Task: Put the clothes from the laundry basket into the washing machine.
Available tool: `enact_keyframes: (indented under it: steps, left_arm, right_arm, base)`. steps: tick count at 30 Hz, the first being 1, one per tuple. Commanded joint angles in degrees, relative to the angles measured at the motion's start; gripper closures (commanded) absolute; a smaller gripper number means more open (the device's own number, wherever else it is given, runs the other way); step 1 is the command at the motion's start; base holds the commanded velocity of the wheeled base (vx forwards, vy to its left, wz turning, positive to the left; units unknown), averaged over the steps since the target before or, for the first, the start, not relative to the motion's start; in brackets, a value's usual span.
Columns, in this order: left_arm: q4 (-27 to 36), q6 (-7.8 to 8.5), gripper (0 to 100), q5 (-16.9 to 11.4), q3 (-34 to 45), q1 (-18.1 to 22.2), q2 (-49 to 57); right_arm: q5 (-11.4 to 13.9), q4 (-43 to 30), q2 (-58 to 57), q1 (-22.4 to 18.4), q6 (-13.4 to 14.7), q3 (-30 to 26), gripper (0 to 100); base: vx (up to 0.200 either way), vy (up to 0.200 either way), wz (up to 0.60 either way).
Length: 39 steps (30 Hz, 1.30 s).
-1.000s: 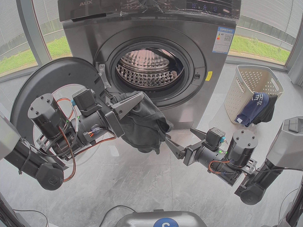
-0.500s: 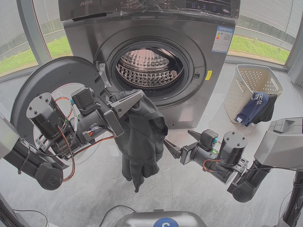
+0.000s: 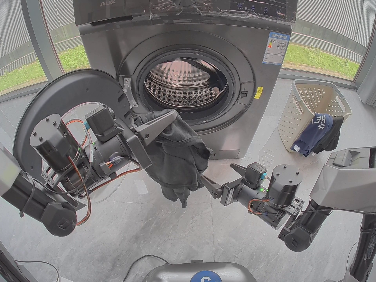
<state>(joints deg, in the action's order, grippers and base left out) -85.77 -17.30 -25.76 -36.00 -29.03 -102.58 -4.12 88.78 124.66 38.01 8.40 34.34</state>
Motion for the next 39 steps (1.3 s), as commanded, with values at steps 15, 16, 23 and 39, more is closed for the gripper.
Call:
enact_keyframes:
  steps: [15, 16, 23, 39]
  left_arm:
    - [-0.1, -0.02, 100, 0.0, 0.4, 0.0, 0.5]
    - [-0.1, -0.02, 100, 0.0, 0.4, 0.0, 0.4]
    - [-0.2, -0.02, 100, 0.0, 0.7, 0.2, 0.2]
    - [-2.6, 0.16, 100, 0.1, 3.7, 2.7, -2.2]
  right_arm:
    - [2.5, 1.0, 5.9, -1.1, -0.8, 13.0, 100]
    - [3.8, 1.0, 5.2, -0.5, -0.8, 12.8, 100]
    - [4.4, 1.1, 3.5, -0.1, -0.8, 12.4, 100]
    - [2.2, 1.0, -14.9, -3.3, 0.0, 0.6, 100]
  base:
    - [0.000, 0.000, 0.00]
    - [0.000, 0.000, 0.00]
    - [0.000, 0.000, 0.00]
    - [0.000, 0.000, 0.00]
